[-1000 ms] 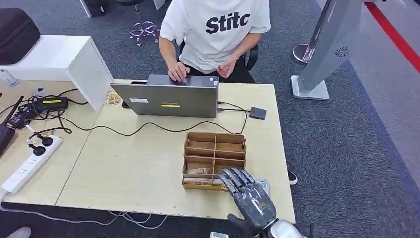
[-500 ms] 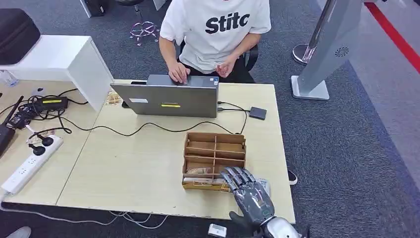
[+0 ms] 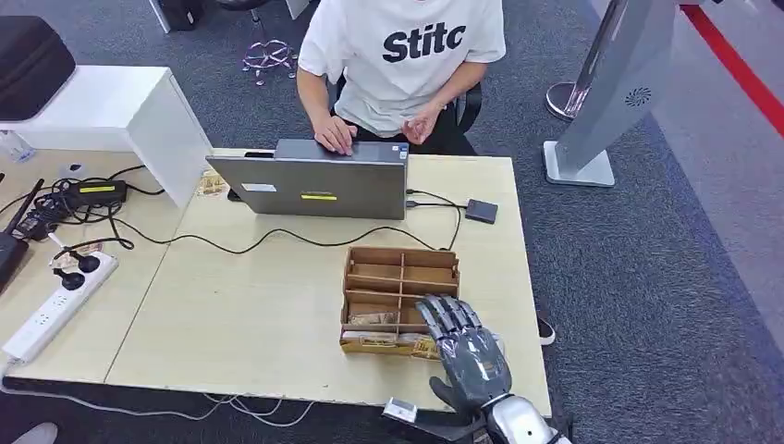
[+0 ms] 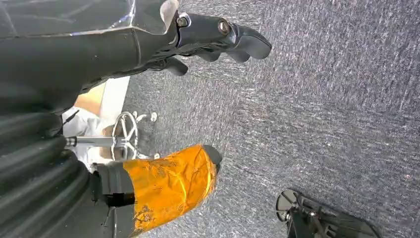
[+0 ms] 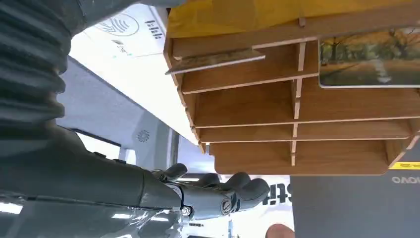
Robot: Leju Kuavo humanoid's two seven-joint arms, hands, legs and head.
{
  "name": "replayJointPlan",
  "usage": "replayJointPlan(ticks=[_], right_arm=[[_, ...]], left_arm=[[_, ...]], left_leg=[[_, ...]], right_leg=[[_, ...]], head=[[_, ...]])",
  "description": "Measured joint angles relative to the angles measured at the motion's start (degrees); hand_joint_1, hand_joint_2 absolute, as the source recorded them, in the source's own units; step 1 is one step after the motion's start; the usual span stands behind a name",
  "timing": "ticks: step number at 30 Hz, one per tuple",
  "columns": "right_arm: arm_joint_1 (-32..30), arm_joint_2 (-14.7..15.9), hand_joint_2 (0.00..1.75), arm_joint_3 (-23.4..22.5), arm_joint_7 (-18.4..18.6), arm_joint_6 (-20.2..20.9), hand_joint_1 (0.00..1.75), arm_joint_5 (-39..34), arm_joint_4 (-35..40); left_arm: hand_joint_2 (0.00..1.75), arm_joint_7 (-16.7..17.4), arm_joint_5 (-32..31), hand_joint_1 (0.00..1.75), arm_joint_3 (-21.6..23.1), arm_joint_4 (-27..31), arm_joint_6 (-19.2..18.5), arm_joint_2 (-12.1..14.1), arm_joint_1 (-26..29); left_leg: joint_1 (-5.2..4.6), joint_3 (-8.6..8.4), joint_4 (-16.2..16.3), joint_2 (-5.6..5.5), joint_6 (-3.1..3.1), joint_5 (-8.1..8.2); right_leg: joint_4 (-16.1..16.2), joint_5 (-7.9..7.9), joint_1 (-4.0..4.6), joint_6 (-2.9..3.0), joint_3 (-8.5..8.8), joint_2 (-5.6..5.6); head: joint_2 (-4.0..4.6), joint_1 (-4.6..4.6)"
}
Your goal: Pass the card to the sensor for recognition and then transmit it.
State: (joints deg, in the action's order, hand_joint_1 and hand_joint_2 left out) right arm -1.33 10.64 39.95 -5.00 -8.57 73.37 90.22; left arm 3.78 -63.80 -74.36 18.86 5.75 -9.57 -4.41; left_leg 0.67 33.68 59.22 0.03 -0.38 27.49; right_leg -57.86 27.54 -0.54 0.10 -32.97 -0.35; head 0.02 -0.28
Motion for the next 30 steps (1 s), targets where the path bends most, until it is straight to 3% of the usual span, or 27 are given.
replayJointPlan(ticks=[22, 23, 24, 25, 26, 30], right_arm=[[0.4, -2.4, 1.75, -1.4, -0.3, 0.0, 0.0, 1.1, -1.9], [0.4, -2.5, 1.75, -1.4, -0.3, 0.0, 0.14, 1.1, -2.0], [0.5, -2.5, 1.75, -1.4, -0.2, 0.1, 0.84, 1.3, -2.0], [0.5, -2.5, 1.75, -1.5, -0.1, 0.2, 1.38, 1.6, -2.1], [0.6, -2.6, 1.75, -1.5, 0.2, 0.4, 1.48, 1.8, -2.2], [0.8, -2.6, 1.75, -1.5, 0.9, 1.1, 1.57, 2.4, -2.4]], left_arm=[[1.75, 0.0, 0.0, 0.0, 0.0, 0.0, 0.0, 0.0, 0.0], [1.75, 0.0, 0.0, 0.0, 0.0, 0.0, 0.0, 0.0, 0.0], [1.75, 0.0, 0.0, 0.0, 0.0, 0.0, 0.0, 0.0, 0.0], [1.75, 0.0, 0.0, 0.0, 0.0, 0.0, 0.0, 0.0, 0.0], [1.75, 0.0, 0.0, 0.0, 0.0, 0.0, 0.0, 0.0, 0.0], [1.75, 0.0, 0.0, 0.0, 0.0, 0.0, 0.0, 0.0, 0.0]], left_leg=[[0.0, 0.0, 0.0, 0.0, 0.0, 0.0], [0.0, 0.0, 0.0, 0.0, 0.0, 0.0], [0.0, 0.0, 0.0, 0.0, 0.0, 0.0], [0.0, 0.0, 0.0, 0.0, 0.0, 0.0], [0.0, 0.0, 0.0, 0.0, 0.0, 0.0], [0.0, 0.0, 0.0, 0.0, 0.0, 0.0]], right_leg=[[0.0, 0.0, 0.0, 0.0, 0.0, 0.0], [0.0, 0.0, 0.0, 0.0, 0.0, 0.0], [0.0, 0.0, 0.0, 0.0, 0.0, 0.0], [0.0, 0.0, 0.0, 0.0, 0.0, 0.0], [0.0, 0.0, 0.0, 0.0, 0.0, 0.0], [0.0, 0.0, 0.0, 0.0, 0.0, 0.0]], head=[[0.0, -0.02], [0.0, 0.0], [0.0, 0.0], [0.0, 0.0], [0.0, 0.0], [0.0, -0.02]])
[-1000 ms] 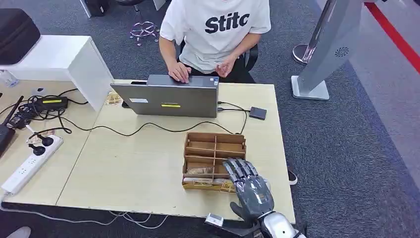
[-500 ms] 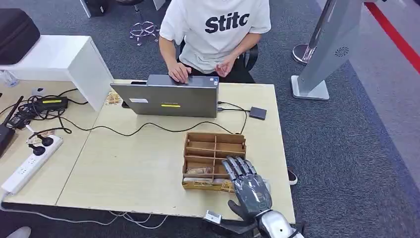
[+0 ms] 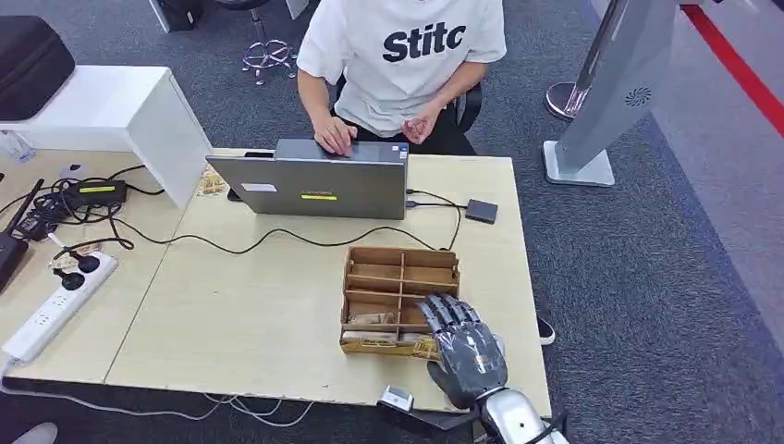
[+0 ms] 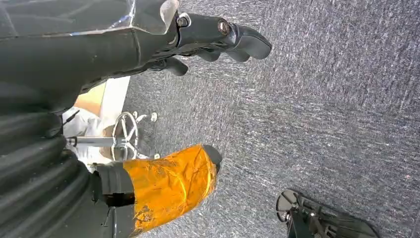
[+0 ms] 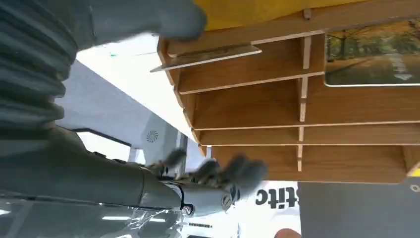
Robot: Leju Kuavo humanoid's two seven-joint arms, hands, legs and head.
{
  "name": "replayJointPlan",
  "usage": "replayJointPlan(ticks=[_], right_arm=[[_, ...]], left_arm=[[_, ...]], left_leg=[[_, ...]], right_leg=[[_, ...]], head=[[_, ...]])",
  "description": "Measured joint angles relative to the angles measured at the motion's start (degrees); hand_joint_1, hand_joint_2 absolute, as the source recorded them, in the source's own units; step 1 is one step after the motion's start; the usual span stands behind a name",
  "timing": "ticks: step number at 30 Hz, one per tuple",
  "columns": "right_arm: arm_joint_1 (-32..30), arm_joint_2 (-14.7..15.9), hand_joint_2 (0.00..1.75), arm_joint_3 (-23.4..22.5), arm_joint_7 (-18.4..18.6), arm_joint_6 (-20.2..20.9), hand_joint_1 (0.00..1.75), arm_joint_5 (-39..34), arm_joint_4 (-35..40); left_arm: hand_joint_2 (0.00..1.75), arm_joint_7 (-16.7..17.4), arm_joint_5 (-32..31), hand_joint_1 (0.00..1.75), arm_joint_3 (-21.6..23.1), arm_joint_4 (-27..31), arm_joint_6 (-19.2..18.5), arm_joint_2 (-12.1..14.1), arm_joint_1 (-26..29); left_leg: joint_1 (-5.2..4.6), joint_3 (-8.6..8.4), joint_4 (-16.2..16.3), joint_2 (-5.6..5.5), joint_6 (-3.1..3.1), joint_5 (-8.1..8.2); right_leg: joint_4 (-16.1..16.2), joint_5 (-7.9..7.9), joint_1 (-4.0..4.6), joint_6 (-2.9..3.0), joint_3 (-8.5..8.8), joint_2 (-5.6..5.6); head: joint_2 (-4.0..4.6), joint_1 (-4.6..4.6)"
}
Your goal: Pass the card to the sensor for recognition and then transmit it.
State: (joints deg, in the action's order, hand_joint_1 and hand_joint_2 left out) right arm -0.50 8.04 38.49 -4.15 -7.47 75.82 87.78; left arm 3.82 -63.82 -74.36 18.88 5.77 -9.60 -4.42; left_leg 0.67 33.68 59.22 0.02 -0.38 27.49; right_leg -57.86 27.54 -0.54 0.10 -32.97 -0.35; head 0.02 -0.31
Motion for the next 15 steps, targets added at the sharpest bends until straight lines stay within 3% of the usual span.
replayJointPlan(ticks=[7, 10, 15], right_arm=[[0.4, 0.0, 1.75, 0.0, 0.9, 0.7, 1.61, 1.0, -0.7], [0.4, 0.0, 1.75, 0.0, 1.9, 0.7, 1.75, 1.7, -0.8], [0.2, -0.8, 1.75, -0.8, 3.5, -2.3, 1.75, 3.7, 0.7]], left_arm=[[1.75, 0.0, 0.0, 0.0, 0.0, 0.0, 0.0, 0.0, 0.0], [1.75, 0.0, 0.0, 0.0, 0.0, 0.1, 0.1, 0.0, 0.0], [1.75, 0.0, 0.1, 0.0, 0.0, 0.3, 0.2, -0.2, 0.0]], left_leg=[[0.0, 0.0, 0.0, 0.0, 0.0, 0.0], [0.0, 0.0, 0.0, 0.0, 0.0, 0.0], [0.0, 0.0, 0.0, 0.0, 0.0, 0.0]], right_leg=[[0.0, 0.0, 0.0, 0.0, 0.0, 0.0], [0.0, 0.0, 0.0, 0.0, 0.0, 0.0], [0.0, 0.0, 0.0, 0.0, 0.0, -0.01]], head=[[0.0, 0.02], [0.0, 0.02], [0.0, 0.0]])
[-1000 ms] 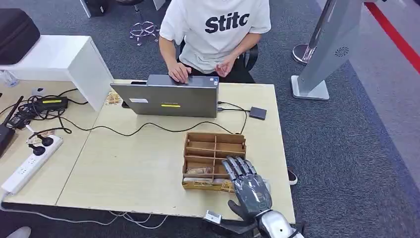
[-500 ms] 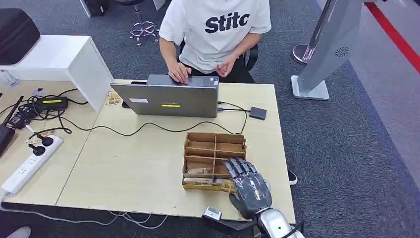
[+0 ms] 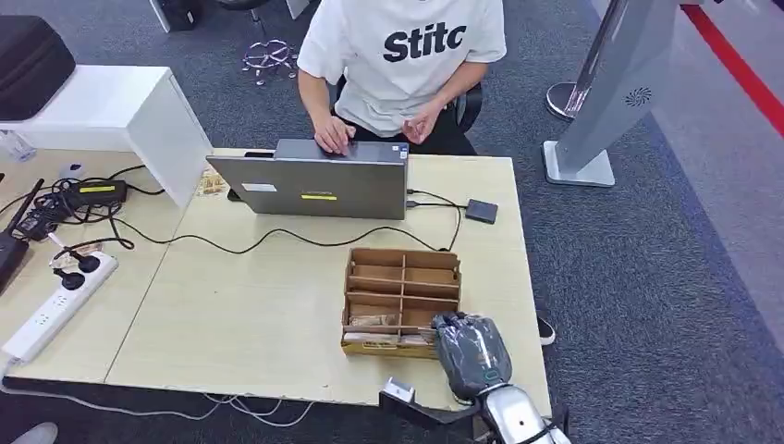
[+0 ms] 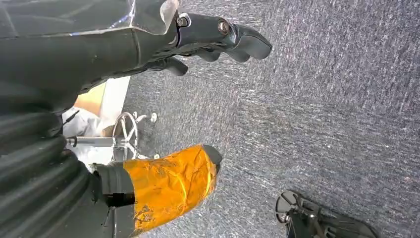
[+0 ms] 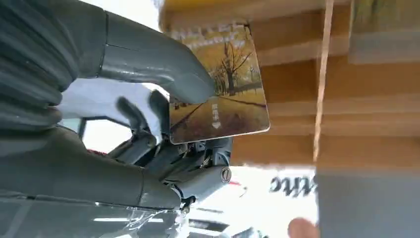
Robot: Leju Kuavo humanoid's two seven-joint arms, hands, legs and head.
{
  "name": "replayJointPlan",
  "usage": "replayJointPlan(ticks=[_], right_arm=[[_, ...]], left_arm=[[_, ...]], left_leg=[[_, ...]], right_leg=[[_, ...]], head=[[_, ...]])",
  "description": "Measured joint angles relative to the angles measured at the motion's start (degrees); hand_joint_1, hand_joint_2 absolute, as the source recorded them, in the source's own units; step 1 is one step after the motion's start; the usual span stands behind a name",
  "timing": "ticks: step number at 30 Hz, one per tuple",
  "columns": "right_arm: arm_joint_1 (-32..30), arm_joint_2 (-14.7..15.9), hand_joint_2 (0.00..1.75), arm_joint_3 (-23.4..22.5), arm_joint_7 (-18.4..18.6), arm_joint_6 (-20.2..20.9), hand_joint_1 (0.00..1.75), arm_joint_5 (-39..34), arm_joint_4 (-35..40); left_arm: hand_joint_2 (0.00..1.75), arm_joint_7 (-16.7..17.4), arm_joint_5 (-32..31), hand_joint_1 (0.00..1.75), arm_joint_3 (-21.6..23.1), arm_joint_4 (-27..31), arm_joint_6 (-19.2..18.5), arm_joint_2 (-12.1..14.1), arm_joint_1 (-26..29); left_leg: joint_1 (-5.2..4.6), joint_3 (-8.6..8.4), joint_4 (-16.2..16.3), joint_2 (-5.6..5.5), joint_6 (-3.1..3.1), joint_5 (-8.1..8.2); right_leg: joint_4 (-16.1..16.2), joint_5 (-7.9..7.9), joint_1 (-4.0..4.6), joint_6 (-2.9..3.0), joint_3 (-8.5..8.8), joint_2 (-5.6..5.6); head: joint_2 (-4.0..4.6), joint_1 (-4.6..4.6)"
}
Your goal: Pass the card to the sensor for recognition and then transmit it.
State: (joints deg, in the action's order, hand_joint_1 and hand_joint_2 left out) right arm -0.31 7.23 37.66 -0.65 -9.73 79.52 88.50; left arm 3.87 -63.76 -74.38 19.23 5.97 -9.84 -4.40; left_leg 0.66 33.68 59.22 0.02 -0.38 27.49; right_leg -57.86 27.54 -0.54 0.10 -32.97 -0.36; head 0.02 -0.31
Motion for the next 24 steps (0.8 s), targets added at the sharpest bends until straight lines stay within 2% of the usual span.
replayJointPlan(ticks=[9, 12, 14, 16, 24], right_arm=[[-3.1, -5.4, 1.75, -4.9, -0.1, -4.7, 1.75, 0.3, 11.2], [-4.2, -6.8, 1.75, -6.5, -1.6, -5.7, 1.75, -0.7, 13.8], [-4.8, -8.0, 1.75, -7.5, -3.8, -4.6, 1.75, -4.0, 15.4], [-4.7, -9.2, 1.75, -8.5, -6.1, -1.6, 1.75, -9.4, 16.0], [-3.9, -11.9, 1.75, -10.7, -7.0, 0.0, 1.75, -11.2, 16.0]], left_arm=[[1.75, 0.3, 0.1, 0.0, -0.1, 0.4, 0.0, -1.0, 0.0], [1.75, 0.4, 0.1, 0.0, -0.1, 0.6, 0.0, -1.3, 0.0], [1.75, 0.5, -0.3, 0.0, -0.1, 0.7, -0.1, -1.3, 0.1], [1.75, 0.6, -0.8, 0.0, -0.1, 0.8, -0.6, -1.3, 0.0], [1.75, 0.6, -1.2, 0.0, -0.1, 0.9, -0.9, -1.3, 0.0]], left_leg=[[0.01, 0.0, 0.0, 0.0, 0.0, 0.0], [0.0, 0.0, 0.0, 0.0, 0.0, 0.0], [0.0, 0.0, 0.0, 0.01, 0.0, 0.0], [0.01, -0.01, 0.0, 0.02, 0.0, 0.0], [0.01, -0.01, 0.0, 0.01, -0.04, -0.03]], right_leg=[[0.0, 0.0, 0.0, 0.0, -0.01, 0.01], [0.0, 0.0, 0.0, 0.0, -0.01, 0.01], [0.0, 0.0, 0.0, 0.0, -0.01, 0.02], [0.0, 0.0, 0.0, 0.0, -0.01, 0.03], [0.0, 0.0, 0.0, 0.0, 0.0, 0.01]], head=[[0.0, 0.02], [0.0, 0.02], [0.0, 0.0], [0.0, 0.02], [0.0, 0.02]])
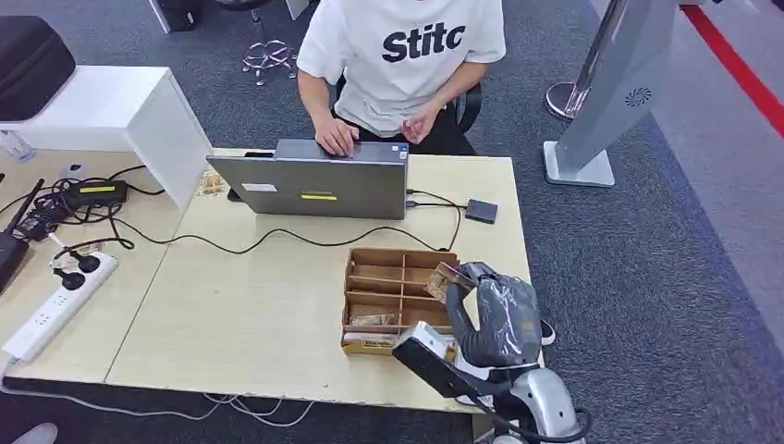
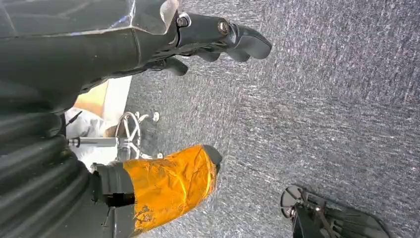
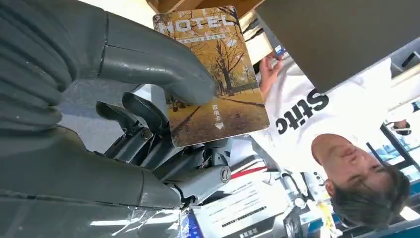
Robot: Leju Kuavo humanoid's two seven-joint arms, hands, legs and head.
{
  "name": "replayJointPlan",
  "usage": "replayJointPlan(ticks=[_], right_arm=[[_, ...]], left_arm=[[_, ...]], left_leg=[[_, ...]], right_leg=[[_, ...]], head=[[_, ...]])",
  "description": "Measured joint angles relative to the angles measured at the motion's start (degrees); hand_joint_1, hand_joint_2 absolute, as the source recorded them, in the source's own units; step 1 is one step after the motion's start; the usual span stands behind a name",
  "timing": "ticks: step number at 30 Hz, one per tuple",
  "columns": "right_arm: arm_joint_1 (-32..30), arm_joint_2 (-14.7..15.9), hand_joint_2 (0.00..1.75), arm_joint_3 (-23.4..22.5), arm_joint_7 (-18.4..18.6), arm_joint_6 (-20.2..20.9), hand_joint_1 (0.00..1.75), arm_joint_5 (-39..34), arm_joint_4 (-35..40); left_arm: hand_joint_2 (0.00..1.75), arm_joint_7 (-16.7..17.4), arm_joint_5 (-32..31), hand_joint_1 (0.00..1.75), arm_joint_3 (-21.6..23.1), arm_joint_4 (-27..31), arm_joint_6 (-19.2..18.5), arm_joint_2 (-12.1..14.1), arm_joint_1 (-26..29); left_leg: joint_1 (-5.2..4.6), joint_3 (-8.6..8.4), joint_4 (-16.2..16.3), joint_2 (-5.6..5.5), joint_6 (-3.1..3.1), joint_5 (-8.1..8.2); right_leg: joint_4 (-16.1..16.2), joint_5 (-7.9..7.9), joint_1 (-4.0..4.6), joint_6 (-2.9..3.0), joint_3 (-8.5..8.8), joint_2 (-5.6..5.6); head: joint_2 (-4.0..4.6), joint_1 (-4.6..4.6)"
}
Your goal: Pass the card to the sensor for recognition and then transmit it.
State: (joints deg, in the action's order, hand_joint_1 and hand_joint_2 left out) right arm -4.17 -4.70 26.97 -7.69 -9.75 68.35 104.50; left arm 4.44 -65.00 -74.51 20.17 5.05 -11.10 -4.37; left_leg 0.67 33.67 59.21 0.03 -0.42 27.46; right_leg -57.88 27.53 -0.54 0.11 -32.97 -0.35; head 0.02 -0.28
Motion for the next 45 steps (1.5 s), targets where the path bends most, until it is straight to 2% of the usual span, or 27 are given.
replayJointPlan(ticks=[3, 4, 7, 11, 14, 17, 24, 35, 36, 37, 40, 43, 45], right_arm=[[0.9, -0.6, 1.75, -0.3, -0.2, 1.7, 1.75, -1.5, -0.7], [2.5, -1.1, 1.75, -0.5, -0.2, 3.7, 1.75, -2.6, -2.3], [10.2, -3.6, 1.75, -1.6, -0.7, 6.2, 1.75, -4.9, -10.3], [22.1, -7.9, 1.75, -3.1, 0.7, 7.0, 1.75, -5.4, -21.5], [27.5, -9.9, 1.75, -3.8, 1.1, 7.3, 1.75, -5.4, -26.7], [29.3, -10.9, 1.75, -4.3, 1.3, 7.4, 1.75, -5.3, -29.1], [36.1, -13.3, 1.75, -5.5, 4.4, 8.0, 1.75, -3.8, -33.5], [41.4, -13.4, 1.75, -7.0, 6.7, 7.4, 1.75, -3.0, -36.8], [41.9, -13.4, 1.75, -7.0, 7.3, 7.0, 0.09, -3.5, -37.1], [42.2, -13.4, 1.75, -7.1, 7.8, 6.8, 0.0, -3.9, -37.2], [42.6, -13.4, 1.75, -7.7, 9.8, 5.2, 0.0, -8.6, -37.0], [42.6, -13.4, 1.75, -10.8, 8.9, 5.5, 0.0, -15.8, -36.5], [42.5, -13.4, 1.75, -13.4, 8.0, 5.6, 0.0, -18.0, -36.1]], left_arm=[[1.75, 0.0, -0.5, 0.0, 0.0, 0.0, -0.3, 0.1, 0.0], [1.75, 0.0, -0.8, 0.0, 0.0, 0.0, -0.6, 0.2, 0.0], [1.75, 0.0, -2.6, 0.0, 0.7, 0.0, -1.4, 0.9, -0.4], [1.75, -0.2, -4.7, 0.0, 2.0, 0.0, -1.9, 2.3, -0.8], [1.75, -0.3, -5.1, 0.0, 2.5, 0.0, -1.9, 2.9, -0.9], [1.75, -0.3, -5.2, 0.0, 2.8, 0.0, -1.9, 3.2, -0.8], [1.75, -0.3, -6.5, 0.0, 3.6, -0.4, -2.1, 3.5, -0.8], [1.75, -0.3, -7.1, 0.0, 4.1, -1.1, -2.4, 3.6, -0.9], [1.75, -0.3, -7.2, 0.0, 4.2, -1.2, -2.4, 3.6, -0.9], [1.75, -0.3, -7.2, 0.0, 4.2, -1.2, -2.4, 3.6, -0.9], [1.75, -0.3, -7.2, 0.0, 4.2, -1.4, -2.5, 3.6, -0.9], [1.75, -0.3, -7.4, 0.0, 4.2, -1.4, -2.5, 3.6, -0.9], [1.75, -0.3, -7.5, 0.0, 4.2, -1.4, -2.5, 3.6, -0.9]], left_leg=[[0.0, 0.04, 0.0, 0.01, 0.0, 0.0], [0.01, 0.02, 0.0, 0.05, -0.02, -0.01], [0.01, -0.05, 0.0, 0.21, -0.05, -0.08], [0.04, 0.02, 0.0, 0.2, -0.16, -0.33], [0.05, 0.02, 0.0, 0.12, -0.2, -0.39], [0.05, 0.08, 0.0, 0.07, -0.2, -0.38], [0.04, 0.14, 0.0, 0.08, -0.2, -0.38], [0.05, 0.16, 0.0, 0.0, -0.21, -0.39], [0.05, 0.16, 0.0, 0.0, -0.21, -0.39], [0.05, 0.16, 0.0, 0.0, -0.21, -0.39], [0.04, 0.16, 0.0, 0.0, -0.21, -0.38], [0.04, 0.18, 0.0, 0.0, -0.2, -0.38], [0.04, 0.17, 0.0, 0.0, -0.2, -0.38]], right_leg=[[0.0, 0.0, 0.0, 0.0, 0.0, 0.02], [0.0, -0.02, 0.0, 0.02, -0.01, 0.09], [-0.1, -0.13, 0.01, 0.11, -0.05, 0.28], [-0.2, -0.31, 0.02, 0.2, -0.19, 0.28], [-0.2, -0.31, 0.03, 0.2, -0.18, 0.22], [-0.2, -0.31, 0.03, 0.2, -0.2, 0.18], [-0.2, -0.31, 0.02, 0.2, -0.28, 0.2], [-0.2, -0.32, 0.02, 0.21, -0.27, 0.09], [-0.2, -0.32, 0.02, 0.21, -0.26, 0.1], [-0.2, -0.31, 0.02, 0.21, -0.27, 0.1], [-0.2, -0.31, 0.02, 0.2, -0.27, 0.1], [-0.2, -0.31, 0.02, 0.2, -0.27, 0.1], [-0.2, -0.31, 0.01, 0.2, -0.28, 0.1]], head=[[0.0, 0.0], [0.0, 0.0], [0.0, -0.02], [0.0, -0.02], [0.0, -0.02], [0.0, 0.0], [0.0, 0.0], [0.0, 0.0], [0.0, 0.0], [0.0, 0.0], [0.0, 0.0], [0.0, 0.0], [0.0, 0.0]])
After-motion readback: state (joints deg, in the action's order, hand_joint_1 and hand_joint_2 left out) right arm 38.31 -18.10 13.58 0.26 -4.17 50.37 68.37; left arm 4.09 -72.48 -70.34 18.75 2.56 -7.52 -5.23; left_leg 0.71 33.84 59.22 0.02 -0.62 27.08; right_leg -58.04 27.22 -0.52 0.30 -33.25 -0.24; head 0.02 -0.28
